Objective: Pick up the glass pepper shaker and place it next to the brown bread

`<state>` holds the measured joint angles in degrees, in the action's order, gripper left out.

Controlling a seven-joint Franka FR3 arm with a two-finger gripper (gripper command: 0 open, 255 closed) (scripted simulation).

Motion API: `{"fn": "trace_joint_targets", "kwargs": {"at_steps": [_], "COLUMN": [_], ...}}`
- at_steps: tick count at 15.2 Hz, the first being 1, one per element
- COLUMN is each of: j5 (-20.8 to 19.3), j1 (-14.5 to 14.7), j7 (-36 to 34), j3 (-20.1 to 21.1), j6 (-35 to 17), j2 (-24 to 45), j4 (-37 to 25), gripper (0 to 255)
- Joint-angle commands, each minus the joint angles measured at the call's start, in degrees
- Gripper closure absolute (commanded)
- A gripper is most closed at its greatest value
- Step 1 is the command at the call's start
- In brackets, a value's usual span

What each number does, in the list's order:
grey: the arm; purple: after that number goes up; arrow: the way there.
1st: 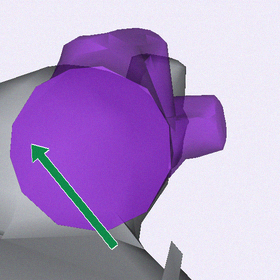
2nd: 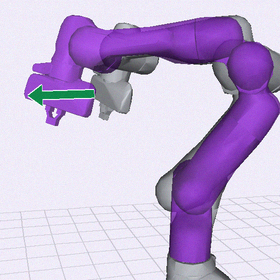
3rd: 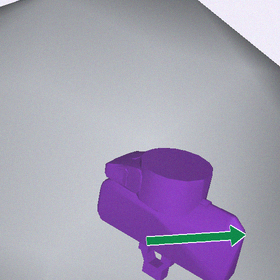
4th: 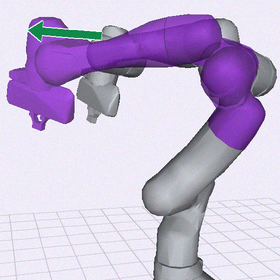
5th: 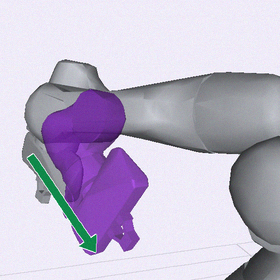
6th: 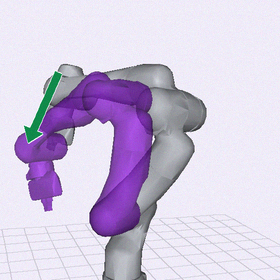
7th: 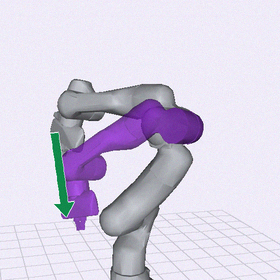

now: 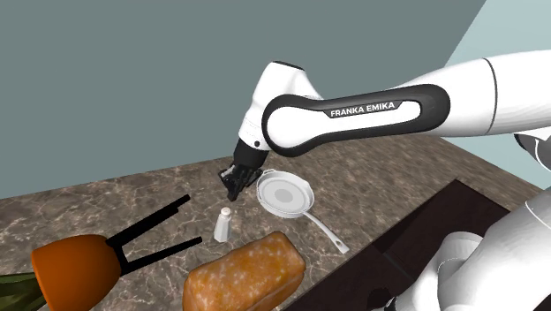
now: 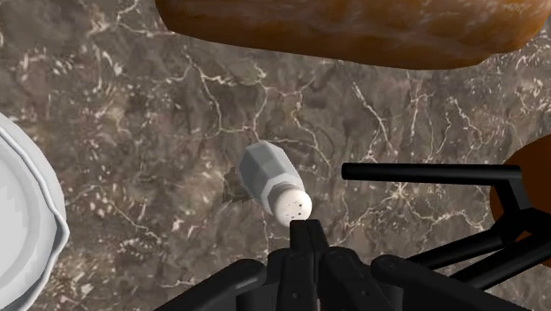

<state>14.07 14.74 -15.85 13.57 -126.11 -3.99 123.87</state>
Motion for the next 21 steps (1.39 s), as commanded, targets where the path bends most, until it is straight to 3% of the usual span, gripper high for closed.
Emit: {"fn": "trace_joint_targets", "kwargs": {"at_steps": [1, 2, 3, 6, 14, 21], "j5": [0.0, 0.0, 0.0, -8.99, -9.8, -9.8], "j1": [0.0, 0.0, 0.0, 1.0, 1.43, 1.43], "j7": [0.0, 0.0, 0.0, -7.96, -8.57, -8.57], "j3": [0.0, 0.0, 0.0, 1.85, 1.96, 1.96], "j6": [0.0, 0.0, 0.0, -0.15, -5.72, -5.72], "j2": [0.0, 0.0, 0.0, 5.03, 8.35, 8.35], "j4": [0.0, 0.0, 0.0, -1.73, 0.58, 0.58], "gripper": [255, 255, 0, 0, 0, 0]}}
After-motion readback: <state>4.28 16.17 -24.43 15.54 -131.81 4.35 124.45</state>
